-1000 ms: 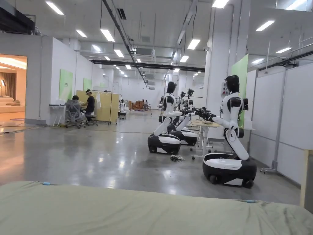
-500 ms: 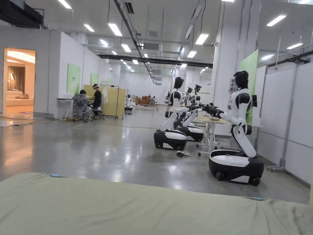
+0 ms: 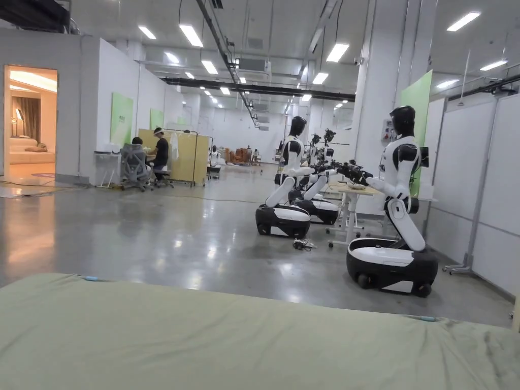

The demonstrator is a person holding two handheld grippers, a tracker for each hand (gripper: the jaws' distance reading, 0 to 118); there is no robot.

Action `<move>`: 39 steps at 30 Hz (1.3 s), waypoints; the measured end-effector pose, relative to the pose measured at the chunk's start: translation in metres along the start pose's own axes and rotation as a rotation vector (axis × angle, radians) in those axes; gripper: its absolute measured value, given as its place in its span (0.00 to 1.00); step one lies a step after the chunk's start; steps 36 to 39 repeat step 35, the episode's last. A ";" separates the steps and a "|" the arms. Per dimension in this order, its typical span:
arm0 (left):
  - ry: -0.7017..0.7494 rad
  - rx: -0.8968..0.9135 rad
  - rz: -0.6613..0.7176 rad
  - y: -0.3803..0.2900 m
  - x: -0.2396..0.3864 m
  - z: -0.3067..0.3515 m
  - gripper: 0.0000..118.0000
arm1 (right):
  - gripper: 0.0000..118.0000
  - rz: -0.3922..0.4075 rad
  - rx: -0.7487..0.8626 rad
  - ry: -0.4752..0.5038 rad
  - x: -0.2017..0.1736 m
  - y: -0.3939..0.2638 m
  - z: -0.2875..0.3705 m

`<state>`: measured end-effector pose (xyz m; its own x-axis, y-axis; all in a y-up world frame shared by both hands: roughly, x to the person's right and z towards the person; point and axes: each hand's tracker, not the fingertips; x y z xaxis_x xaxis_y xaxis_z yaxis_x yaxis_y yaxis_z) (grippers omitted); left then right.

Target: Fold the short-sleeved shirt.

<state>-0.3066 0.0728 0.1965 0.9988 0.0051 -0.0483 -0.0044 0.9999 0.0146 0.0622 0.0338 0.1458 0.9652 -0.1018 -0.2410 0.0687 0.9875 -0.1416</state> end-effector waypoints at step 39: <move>-0.061 -0.055 0.011 -0.005 0.000 -0.006 0.85 | 1.00 -0.206 -0.189 -0.137 -0.007 0.027 -0.007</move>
